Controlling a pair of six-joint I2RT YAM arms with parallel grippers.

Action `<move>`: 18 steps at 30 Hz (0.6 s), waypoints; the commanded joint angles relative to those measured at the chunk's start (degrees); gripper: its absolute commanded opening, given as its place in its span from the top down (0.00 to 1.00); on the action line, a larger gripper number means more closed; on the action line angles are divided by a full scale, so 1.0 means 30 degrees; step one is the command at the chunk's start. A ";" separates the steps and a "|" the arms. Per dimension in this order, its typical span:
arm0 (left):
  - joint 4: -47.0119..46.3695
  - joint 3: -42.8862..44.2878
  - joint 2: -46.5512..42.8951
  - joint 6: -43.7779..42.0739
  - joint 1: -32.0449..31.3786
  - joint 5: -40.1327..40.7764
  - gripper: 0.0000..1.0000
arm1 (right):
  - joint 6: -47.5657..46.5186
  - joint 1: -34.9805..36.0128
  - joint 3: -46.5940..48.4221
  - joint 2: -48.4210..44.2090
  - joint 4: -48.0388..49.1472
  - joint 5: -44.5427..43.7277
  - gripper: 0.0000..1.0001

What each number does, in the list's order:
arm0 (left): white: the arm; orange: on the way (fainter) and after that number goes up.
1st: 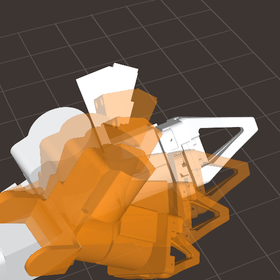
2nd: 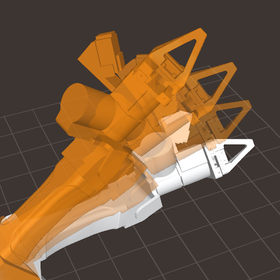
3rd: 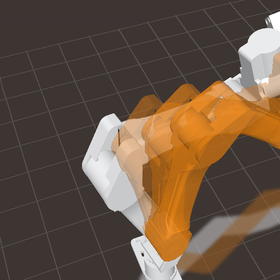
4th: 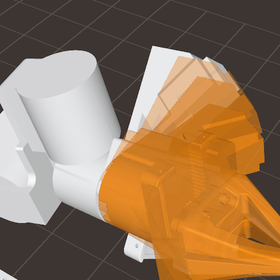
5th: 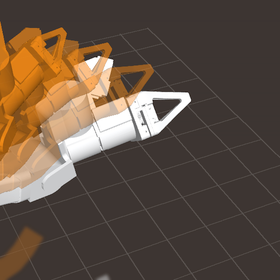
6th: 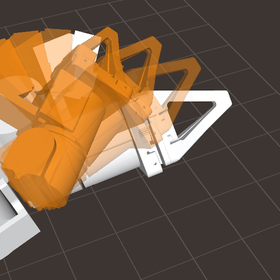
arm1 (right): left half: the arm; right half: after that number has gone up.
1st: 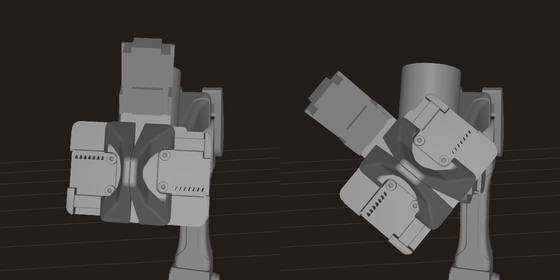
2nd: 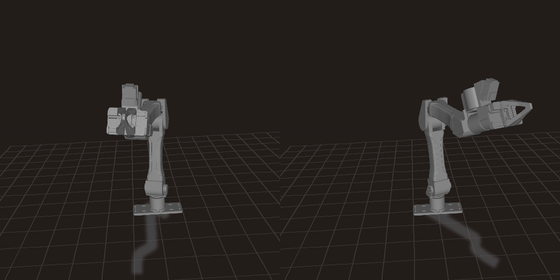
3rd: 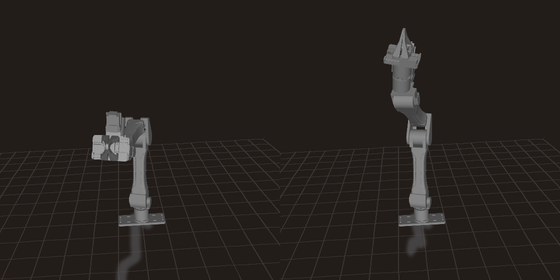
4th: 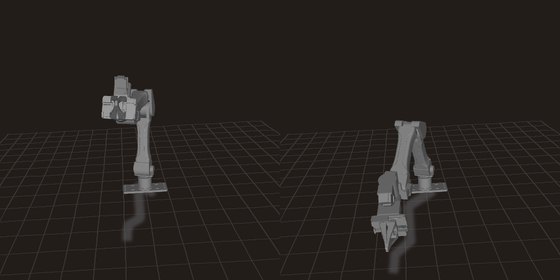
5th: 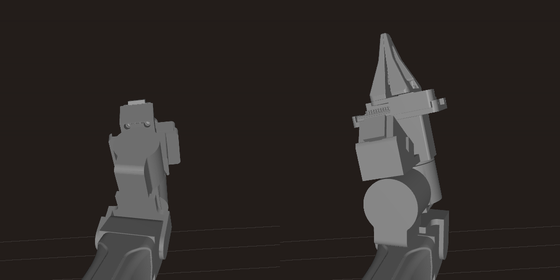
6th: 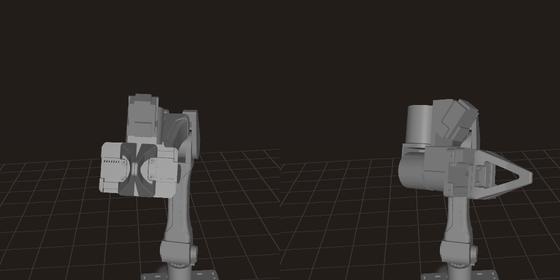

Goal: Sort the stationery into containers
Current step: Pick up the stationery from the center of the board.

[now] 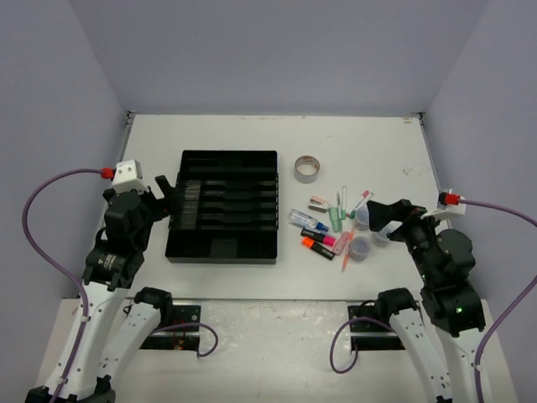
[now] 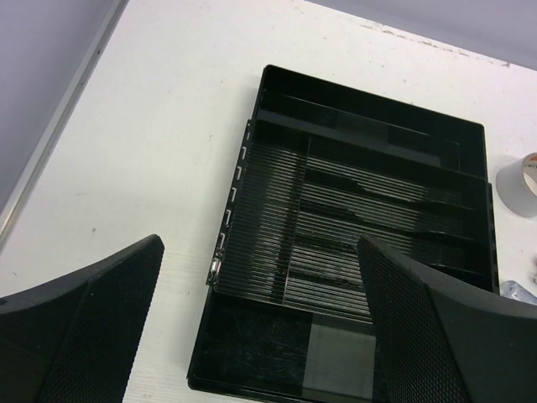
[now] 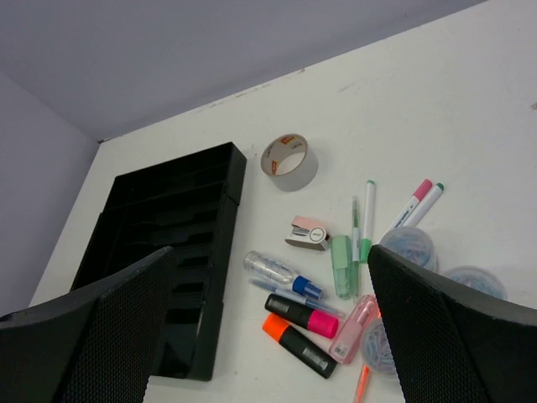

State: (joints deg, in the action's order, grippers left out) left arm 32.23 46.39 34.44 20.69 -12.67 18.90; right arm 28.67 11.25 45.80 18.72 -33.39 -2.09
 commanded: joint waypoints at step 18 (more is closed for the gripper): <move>-0.0635 0.0285 0.0517 0.0224 0.0898 -0.0624 0.00 | 0.1150 0.0031 0.2578 1.4275 0.7201 0.2788 0.01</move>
State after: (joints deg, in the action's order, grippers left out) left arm 32.21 46.39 35.34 21.03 -10.87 18.38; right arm 32.66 11.25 42.91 41.71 -15.24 6.15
